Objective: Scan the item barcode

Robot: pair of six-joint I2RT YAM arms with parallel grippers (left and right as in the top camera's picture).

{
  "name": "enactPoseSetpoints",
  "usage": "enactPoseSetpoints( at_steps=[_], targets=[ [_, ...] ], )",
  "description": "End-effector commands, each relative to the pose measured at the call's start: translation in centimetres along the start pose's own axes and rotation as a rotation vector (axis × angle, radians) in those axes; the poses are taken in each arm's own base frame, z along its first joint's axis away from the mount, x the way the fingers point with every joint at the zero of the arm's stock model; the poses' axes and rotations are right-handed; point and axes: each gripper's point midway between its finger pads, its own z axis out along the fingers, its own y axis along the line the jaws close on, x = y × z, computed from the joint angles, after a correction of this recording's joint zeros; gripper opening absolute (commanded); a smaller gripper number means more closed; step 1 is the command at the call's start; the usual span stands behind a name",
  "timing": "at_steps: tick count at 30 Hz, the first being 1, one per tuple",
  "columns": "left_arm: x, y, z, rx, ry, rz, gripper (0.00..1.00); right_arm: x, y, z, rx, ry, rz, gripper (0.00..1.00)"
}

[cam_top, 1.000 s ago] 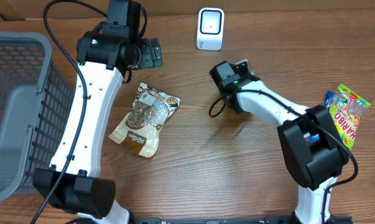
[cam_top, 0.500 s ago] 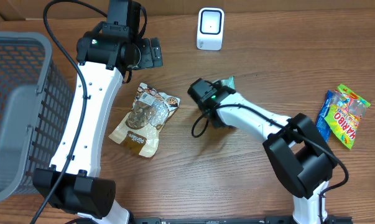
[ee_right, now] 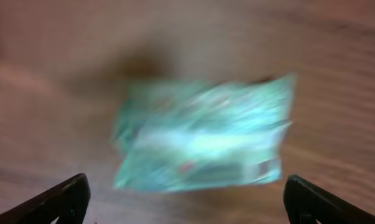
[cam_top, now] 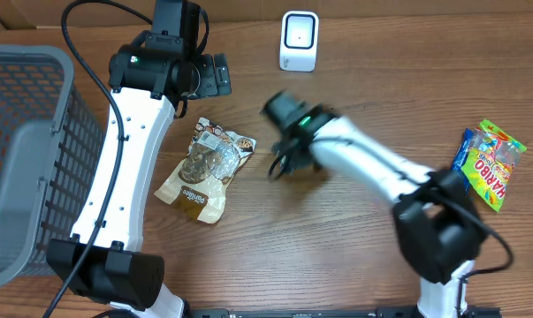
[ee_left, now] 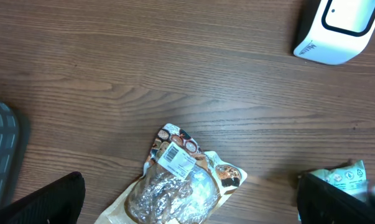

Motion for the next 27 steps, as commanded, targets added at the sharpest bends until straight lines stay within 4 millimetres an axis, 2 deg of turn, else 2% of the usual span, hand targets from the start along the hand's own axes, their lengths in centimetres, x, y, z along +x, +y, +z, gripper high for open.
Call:
enactPoseSetpoints(
  at_steps=[1,5,9,15,22,27],
  targets=[
    [-0.7,0.2,-1.0,0.002,-0.031,0.014,1.0,-2.3,-3.3,-2.2,-0.275,-0.002,0.218,1.0],
    [-0.7,0.2,-1.0,0.002,-0.031,0.014,1.0,-1.9,-5.3,-1.1,-0.545,0.057,0.374,0.92],
    [-0.7,0.2,-1.0,0.002,-0.031,0.014,1.0,-0.9,-6.1,0.2,-0.659,0.071,0.43,0.84],
    [-0.7,0.2,-1.0,0.002,-0.031,0.014,1.0,0.9,-5.0,2.1,-0.702,0.105,0.48,0.82],
    [-0.7,0.2,-1.0,0.002,-0.031,0.014,1.0,2.0,-4.3,4.5,-0.716,0.124,0.645,0.57],
    [-0.7,0.2,-1.0,0.002,-0.032,0.014,1.0,3.1,-4.2,6.4,-0.691,0.133,0.777,0.53]
  ],
)
